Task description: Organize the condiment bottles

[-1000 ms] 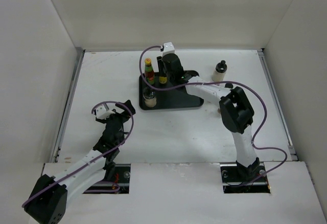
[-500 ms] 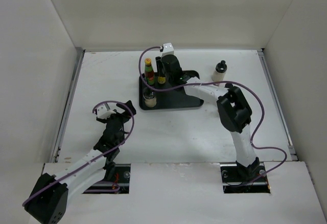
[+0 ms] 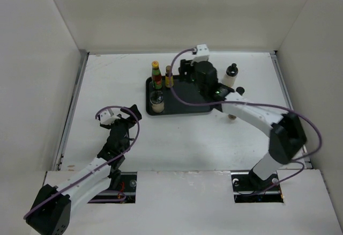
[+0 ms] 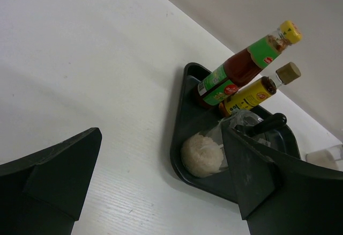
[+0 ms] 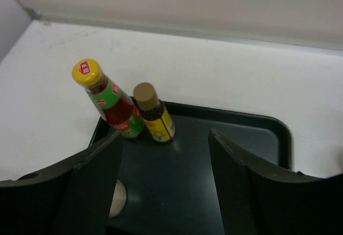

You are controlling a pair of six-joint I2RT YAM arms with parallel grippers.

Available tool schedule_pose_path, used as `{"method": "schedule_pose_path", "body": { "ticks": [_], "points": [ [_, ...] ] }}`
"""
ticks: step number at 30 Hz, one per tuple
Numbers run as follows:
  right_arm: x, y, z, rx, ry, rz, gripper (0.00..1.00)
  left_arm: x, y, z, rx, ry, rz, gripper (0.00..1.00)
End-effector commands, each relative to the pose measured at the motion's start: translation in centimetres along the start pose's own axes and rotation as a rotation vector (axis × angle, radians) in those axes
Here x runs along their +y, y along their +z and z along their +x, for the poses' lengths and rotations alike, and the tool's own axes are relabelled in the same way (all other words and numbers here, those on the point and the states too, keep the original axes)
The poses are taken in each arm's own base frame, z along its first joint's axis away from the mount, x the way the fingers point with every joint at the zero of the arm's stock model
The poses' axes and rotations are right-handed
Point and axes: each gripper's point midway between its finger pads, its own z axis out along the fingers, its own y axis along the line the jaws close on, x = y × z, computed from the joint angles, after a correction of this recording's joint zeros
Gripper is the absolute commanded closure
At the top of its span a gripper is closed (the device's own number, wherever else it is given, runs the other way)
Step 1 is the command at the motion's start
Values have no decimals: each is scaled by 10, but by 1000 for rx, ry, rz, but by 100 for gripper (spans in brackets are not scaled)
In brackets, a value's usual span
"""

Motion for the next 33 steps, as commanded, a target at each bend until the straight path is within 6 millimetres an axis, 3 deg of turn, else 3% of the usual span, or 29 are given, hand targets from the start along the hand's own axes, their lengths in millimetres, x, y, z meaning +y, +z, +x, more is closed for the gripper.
{"method": "schedule_pose_path", "body": {
  "ticks": [1,4,6,10,15,21,24,26,28,30,33],
  "points": [
    [-65,-42,-35,-120,97,152,31,-4,0,-2,-10,-31,21,0],
    [-124,-69,-4,-59,119,295,33,-5,0,-2,-11,-39,24,0],
    [-154,-81,13,-12,137,366,32,-3,1,2,2,-31,18,0],
    [-180,-86,40,81,118,428,26,-6,2,4,12,-36,25,0],
    [-193,-76,54,109,116,460,27,-6,3,9,26,-28,24,0],
    [-199,-66,71,148,129,460,44,-5,4,11,35,-21,21,0],
    [-200,-63,79,172,122,464,47,-6,3,7,20,-35,29,0],
    [-202,-61,80,176,124,469,57,-5,3,8,24,-31,24,0],
    [-201,-60,73,155,121,473,66,-6,3,11,33,-27,26,0],
    [-202,-62,57,112,125,479,68,-6,3,10,31,-28,28,0],
    [-190,-63,14,0,114,458,69,-6,5,12,38,-25,22,0]
  ]
}}
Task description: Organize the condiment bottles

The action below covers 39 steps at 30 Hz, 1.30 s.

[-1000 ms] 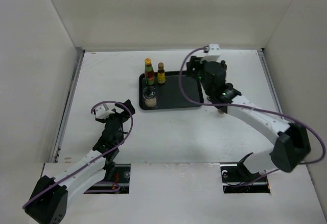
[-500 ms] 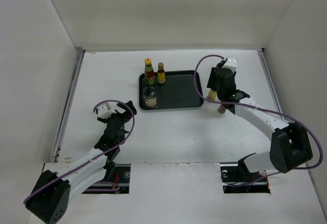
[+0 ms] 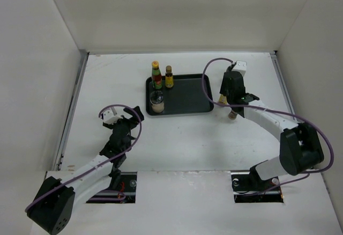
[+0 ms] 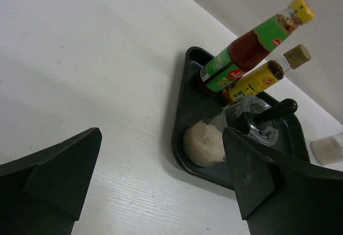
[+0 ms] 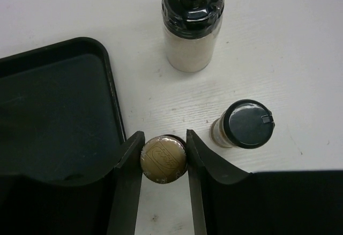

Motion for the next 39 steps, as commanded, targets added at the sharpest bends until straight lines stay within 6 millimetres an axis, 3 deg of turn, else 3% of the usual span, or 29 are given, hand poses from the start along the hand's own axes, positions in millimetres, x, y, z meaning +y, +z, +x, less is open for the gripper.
{"method": "schedule_pose_path", "body": {
  "ticks": [1,5,14,19,24,32,36,39],
  "points": [
    [23,-23,-88,-231,76,-55,69,-7,3,-5,-16,-31,19,0],
    [70,-25,-109,-267,42,-139,68,-9,2,-7,-23,-42,29,0],
    [196,14,-105,-257,-5,-330,68,-7,2,-6,-19,-37,23,0],
    [236,34,-104,-274,-57,-358,68,-9,2,-5,-14,-39,33,0],
    [255,44,-99,-273,-73,-374,68,-9,3,-4,-10,-36,32,0],
    [254,56,-67,-219,-82,-368,66,-8,4,-4,-9,-32,23,0],
    [254,57,-61,-207,-76,-369,59,-8,5,-2,-3,-30,27,0],
    [255,50,-63,-212,-75,-379,46,-8,5,-2,-5,-31,26,0]
  ]
}}
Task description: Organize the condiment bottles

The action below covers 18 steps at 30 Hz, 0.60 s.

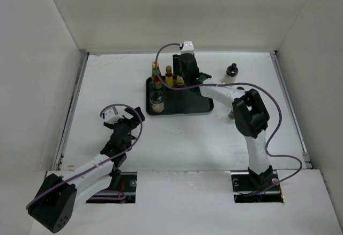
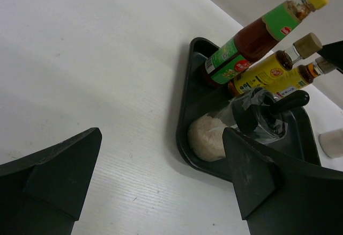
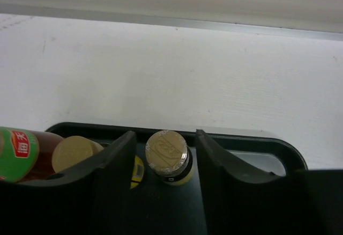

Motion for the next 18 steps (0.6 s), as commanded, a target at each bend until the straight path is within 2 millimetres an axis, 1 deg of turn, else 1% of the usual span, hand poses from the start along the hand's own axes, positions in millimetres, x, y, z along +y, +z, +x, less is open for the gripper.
{"method": "schedule_pose_path", "body": {
  "ticks": [1,3,5,7,8,9,10,12,13,14,15,16,17,18],
  "points": [
    [16,-10,-31,-95,51,-44,43,-12,3,-13,-39,-53,35,0],
    [14,-18,-42,-107,57,-46,39,-13,2,-14,-40,-55,37,0],
    [10,-33,-55,-128,72,-52,36,-13,1,-14,-43,-58,40,0],
    [2,-55,-70,-150,85,-57,33,-12,2,-14,-41,-56,38,0],
    [-5,-69,-77,-163,97,-54,32,-12,2,-13,-39,-54,37,0],
    [-13,-84,-81,-170,102,-49,31,-12,2,-13,-37,-53,37,0],
    [-25,-98,-82,-174,106,-35,30,-14,1,-13,-36,-55,44,0],
    [-65,-125,-72,-169,117,46,31,-14,0,-14,-39,-59,48,0],
    [-88,-140,-61,-161,123,101,31,-14,1,-13,-37,-57,47,0],
    [-112,-154,-47,-141,130,167,32,-13,1,-12,-33,-53,44,0],
    [-138,-170,-29,-110,136,248,33,-13,2,-11,-30,-50,43,0],
    [-160,-186,-11,-76,141,318,33,-15,1,-10,-27,-50,46,0],
    [-176,-202,8,-40,143,368,32,-15,1,-11,-30,-54,51,0],
    [-188,-214,26,-6,143,406,31,-16,1,-12,-32,-57,52,0]
  ]
}}
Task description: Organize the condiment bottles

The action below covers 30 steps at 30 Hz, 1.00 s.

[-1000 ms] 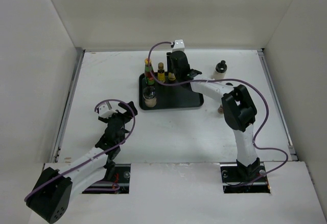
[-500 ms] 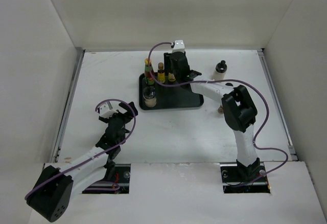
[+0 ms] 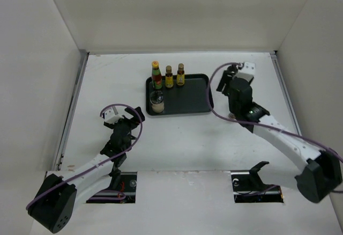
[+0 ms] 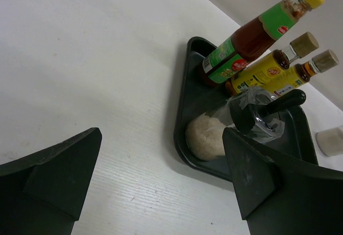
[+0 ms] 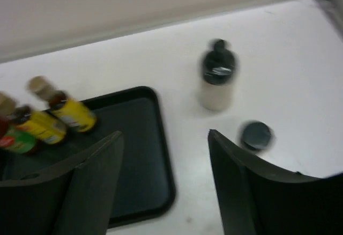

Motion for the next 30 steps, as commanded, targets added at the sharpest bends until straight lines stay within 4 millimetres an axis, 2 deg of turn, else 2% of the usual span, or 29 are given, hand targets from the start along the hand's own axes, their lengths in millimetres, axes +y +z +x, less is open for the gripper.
{"method": "schedule_pose_path", "body": {
  "ticks": [1,3,5,7,12,20,26,30],
  "points": [
    [-74,-31,63,137,-38,238,27,-14,1,-12,-37,-53,41,0],
    [-95,-44,90,204,-45,287,20,-14,2,-10,-30,-48,37,0],
    [-110,-48,110,259,-42,319,18,-16,1,-10,-29,-51,47,0],
    [-111,-47,119,277,-22,310,17,-16,0,-11,-33,-55,50,0],
    [-110,-30,129,291,24,278,21,-17,2,-6,-15,-44,47,0],
    [-105,-11,129,263,12,275,33,-17,3,-4,-6,-39,49,0],
    [-106,-6,122,237,9,289,47,-18,4,-1,3,-35,48,0],
    [-111,-8,110,196,0,321,53,-18,4,-1,4,-37,47,0]
  ]
}}
